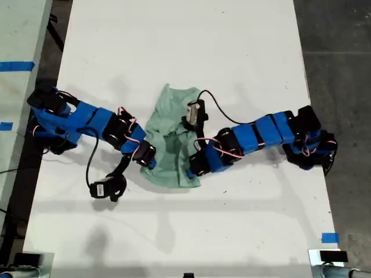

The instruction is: Fold tshirt

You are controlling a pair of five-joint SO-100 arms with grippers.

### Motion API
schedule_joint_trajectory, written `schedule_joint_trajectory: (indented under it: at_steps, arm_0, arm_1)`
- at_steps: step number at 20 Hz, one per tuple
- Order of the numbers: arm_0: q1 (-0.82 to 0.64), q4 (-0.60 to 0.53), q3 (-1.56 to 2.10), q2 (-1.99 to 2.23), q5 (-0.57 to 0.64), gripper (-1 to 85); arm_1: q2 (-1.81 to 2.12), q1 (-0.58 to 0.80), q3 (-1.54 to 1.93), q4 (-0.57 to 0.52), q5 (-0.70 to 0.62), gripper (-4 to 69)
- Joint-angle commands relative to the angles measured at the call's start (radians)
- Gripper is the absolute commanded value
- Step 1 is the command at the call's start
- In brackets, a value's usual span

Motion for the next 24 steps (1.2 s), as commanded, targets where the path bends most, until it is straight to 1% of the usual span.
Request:
schedule_joint_trajectory:
  at_steps: [1, 4, 6, 8, 12, 14, 16, 18, 20, 21, 24]
  arm_0:
    - [0.003, 0.037, -0.109, 0.025, 0.014, 0.0]
    - [-0.063, 0.098, -0.107, 0.06, 0.046, 0.0]
    - [-0.156, 0.15, -0.106, 0.092, 0.12, 0.0]
    - [-0.278, 0.181, -0.118, 0.109, 0.238, 0.0]
    - [-0.572, 0.206, -0.192, 0.084, 0.538, 0.0]
    - [-0.713, 0.169, -0.212, 0.067, 0.678, 0.0]
    - [-0.825, 0.13, -0.235, 0.051, 0.788, 0.0]
    - [-0.9, 0.094, -0.235, 0.043, 0.861, 0.0]
    - [-0.93, 0.075, -0.221, 0.006, 0.916, 0.0]
    - [-0.931, 0.052, -0.201, -0.028, 0.931, 0.0]
    - [-0.917, -0.089, -0.133, -0.172, 0.94, 0.0]
  arm_1:
    - [0.126, -0.002, -0.021, 0.026, 0.015, -2.3]
    - [0.166, 0.078, 0.006, 0.081, -0.015, -2.3]
    - [0.202, 0.179, 0.035, 0.115, -0.081, -2.3]
    - [0.239, 0.307, 0.054, 0.129, -0.173, -2.3]
    - [0.282, 0.589, 0.06, 0.123, -0.382, -2.3]
    - [0.291, 0.703, 0.058, 0.097, -0.48, -2.3]
    - [0.295, 0.787, 0.054, 0.08, -0.549, -2.3]
    - [0.298, 0.838, 0.054, 0.066, -0.601, -2.3]
    - [0.299, 0.864, 0.095, 0.031, -0.638, -2.3]
    - [0.299, 0.87, 0.138, -0.006, -0.652, -2.3]
    - [0.279, 0.87, 0.314, -0.189, -0.666, -2.3]
